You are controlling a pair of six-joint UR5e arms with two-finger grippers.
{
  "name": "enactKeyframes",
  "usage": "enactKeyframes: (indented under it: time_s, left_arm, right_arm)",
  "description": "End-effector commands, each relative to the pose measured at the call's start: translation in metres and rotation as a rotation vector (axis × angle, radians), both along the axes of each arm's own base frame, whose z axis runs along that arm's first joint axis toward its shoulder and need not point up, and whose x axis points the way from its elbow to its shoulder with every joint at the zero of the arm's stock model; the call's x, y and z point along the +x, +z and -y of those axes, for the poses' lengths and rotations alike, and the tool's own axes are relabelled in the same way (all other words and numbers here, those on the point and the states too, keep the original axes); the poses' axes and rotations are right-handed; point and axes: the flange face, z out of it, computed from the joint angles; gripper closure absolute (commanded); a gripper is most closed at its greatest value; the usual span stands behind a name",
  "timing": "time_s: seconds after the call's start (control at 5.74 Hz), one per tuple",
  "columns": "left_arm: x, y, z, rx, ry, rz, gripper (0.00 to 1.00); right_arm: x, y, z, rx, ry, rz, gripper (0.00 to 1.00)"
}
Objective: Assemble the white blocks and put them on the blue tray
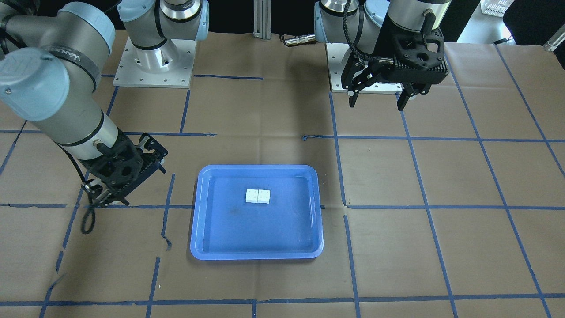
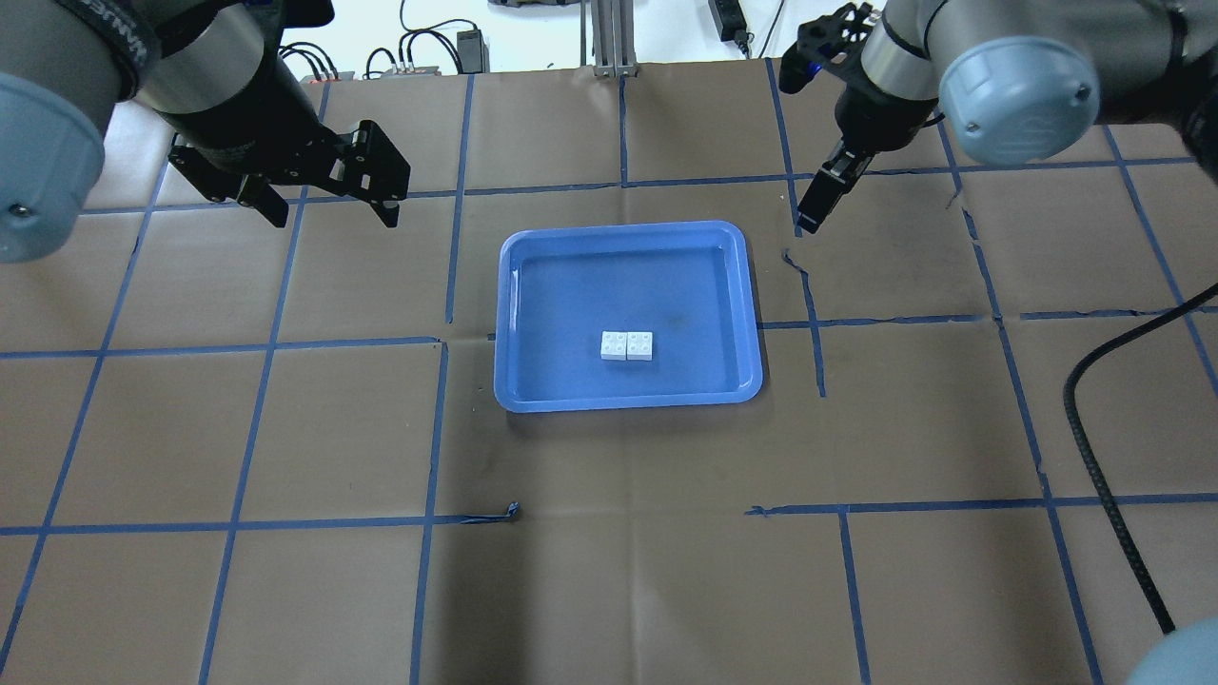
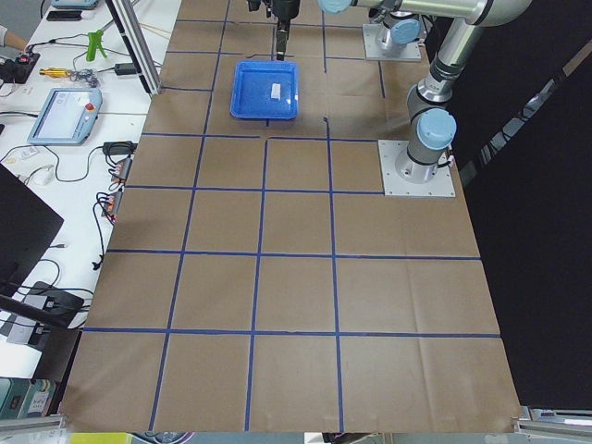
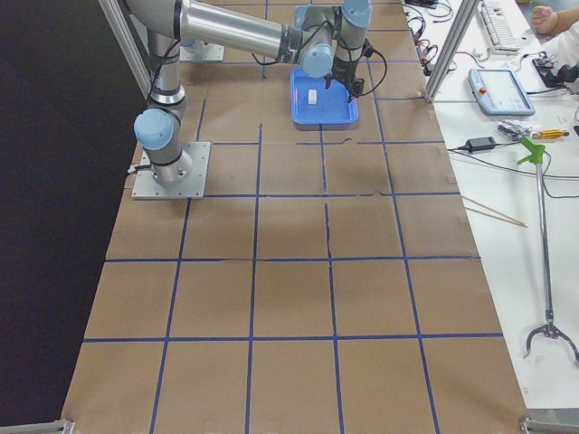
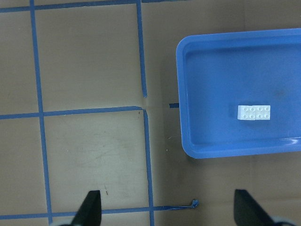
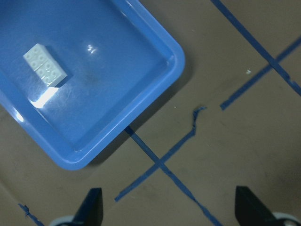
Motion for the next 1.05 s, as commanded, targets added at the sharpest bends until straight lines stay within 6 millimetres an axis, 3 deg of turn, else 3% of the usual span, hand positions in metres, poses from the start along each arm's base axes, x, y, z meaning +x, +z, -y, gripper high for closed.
enactKeyframes:
  time_s: [0.0, 0.17, 0.52, 0.87]
  left_arm:
    - [0.0, 0.0, 0.0, 0.0, 0.0, 0.0, 0.01]
    - [0.0, 0.0, 0.0, 0.0, 0.0, 0.0, 0.01]
    - [0.0, 0.0, 0.0, 0.0, 0.0, 0.0, 0.01]
    - [0.0, 0.0, 0.0, 0.0, 0.0, 0.0, 0.01]
  right_arm:
    - [-0.016, 0.049, -0.011, 0.004, -0.438, -0.104, 0.0]
    - [-0.015, 0.073, -0.026, 0.042, -0.695, -0.126, 0.0]
    - [0.0, 0.121, -0.067, 0.055, -0.833, -0.124, 0.0]
    - [0.003, 0.123, -0.073, 0.081, -0.843, -0.113, 0.0]
